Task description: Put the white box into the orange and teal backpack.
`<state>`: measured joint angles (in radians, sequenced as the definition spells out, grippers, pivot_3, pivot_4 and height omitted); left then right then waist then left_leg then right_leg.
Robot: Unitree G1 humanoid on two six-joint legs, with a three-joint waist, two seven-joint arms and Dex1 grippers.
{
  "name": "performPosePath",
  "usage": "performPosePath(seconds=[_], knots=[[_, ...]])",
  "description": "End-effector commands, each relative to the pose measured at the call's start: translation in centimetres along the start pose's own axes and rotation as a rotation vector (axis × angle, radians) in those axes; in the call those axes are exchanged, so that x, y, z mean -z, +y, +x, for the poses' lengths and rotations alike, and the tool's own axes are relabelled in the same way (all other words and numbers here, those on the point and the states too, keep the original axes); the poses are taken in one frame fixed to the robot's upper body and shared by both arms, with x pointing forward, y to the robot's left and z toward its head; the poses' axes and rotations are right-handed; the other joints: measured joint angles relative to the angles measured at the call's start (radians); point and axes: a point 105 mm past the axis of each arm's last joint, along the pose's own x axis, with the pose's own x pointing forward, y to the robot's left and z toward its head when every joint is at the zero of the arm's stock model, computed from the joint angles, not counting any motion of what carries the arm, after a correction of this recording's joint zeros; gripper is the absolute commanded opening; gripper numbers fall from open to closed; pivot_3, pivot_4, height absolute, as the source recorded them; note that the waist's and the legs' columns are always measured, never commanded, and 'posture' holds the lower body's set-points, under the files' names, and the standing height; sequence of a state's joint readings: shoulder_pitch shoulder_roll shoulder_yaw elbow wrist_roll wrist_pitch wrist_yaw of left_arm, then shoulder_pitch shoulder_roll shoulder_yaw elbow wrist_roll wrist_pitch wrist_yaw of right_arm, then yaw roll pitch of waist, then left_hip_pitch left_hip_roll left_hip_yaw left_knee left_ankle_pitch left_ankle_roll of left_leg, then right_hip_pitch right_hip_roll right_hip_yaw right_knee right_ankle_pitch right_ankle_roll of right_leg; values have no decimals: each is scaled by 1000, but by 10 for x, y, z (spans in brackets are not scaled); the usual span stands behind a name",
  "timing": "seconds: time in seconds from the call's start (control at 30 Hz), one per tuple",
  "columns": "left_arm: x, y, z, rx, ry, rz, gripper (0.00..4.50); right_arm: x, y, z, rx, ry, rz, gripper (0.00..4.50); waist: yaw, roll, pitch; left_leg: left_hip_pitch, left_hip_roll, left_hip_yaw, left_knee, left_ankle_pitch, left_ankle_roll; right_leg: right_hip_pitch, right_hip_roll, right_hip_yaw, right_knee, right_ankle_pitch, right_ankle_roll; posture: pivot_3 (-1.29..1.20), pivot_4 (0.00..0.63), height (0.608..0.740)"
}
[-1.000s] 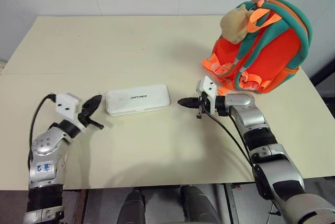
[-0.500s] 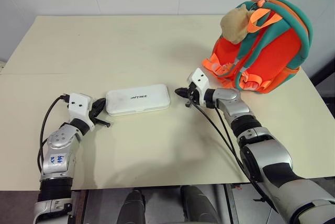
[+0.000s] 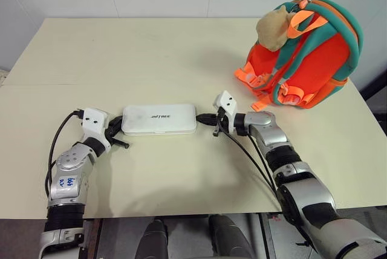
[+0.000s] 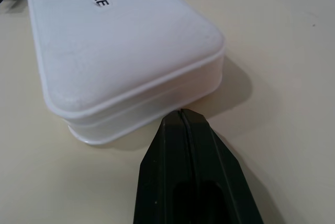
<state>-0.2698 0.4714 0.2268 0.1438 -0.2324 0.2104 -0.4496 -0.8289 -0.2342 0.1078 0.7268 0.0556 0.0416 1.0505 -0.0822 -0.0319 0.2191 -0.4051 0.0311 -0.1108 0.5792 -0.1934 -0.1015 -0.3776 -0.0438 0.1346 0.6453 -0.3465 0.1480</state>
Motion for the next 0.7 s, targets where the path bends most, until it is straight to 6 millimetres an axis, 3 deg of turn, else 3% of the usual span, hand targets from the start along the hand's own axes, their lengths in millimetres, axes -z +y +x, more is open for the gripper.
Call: performPosePath(seconds=[0.03, 0.37, 0.7], knots=[[-8, -29, 5, 148, -35, 5, 0, -18, 18, 1, -65, -56, -25, 38, 1, 0, 0, 0, 0, 0, 0, 0, 0, 0, 0, 0, 0, 0, 0, 0, 150, 740], [-5, -72, -5, 357, -18, -14, 0, -9, 32, -32, -12, -14, 29, 38, 9, 0, 0, 0, 0, 0, 0, 0, 0, 1, 0, 0, -2, 0, 0, 0, 150, 740], [-8, -106, -13, 450, 10, -66, 0, 6, 46, -82, 27, 74, 78, 38, 32, 0, 0, -1, 0, 0, 0, 0, 0, 2, 0, 0, -5, 0, 0, 0, 150, 740]])
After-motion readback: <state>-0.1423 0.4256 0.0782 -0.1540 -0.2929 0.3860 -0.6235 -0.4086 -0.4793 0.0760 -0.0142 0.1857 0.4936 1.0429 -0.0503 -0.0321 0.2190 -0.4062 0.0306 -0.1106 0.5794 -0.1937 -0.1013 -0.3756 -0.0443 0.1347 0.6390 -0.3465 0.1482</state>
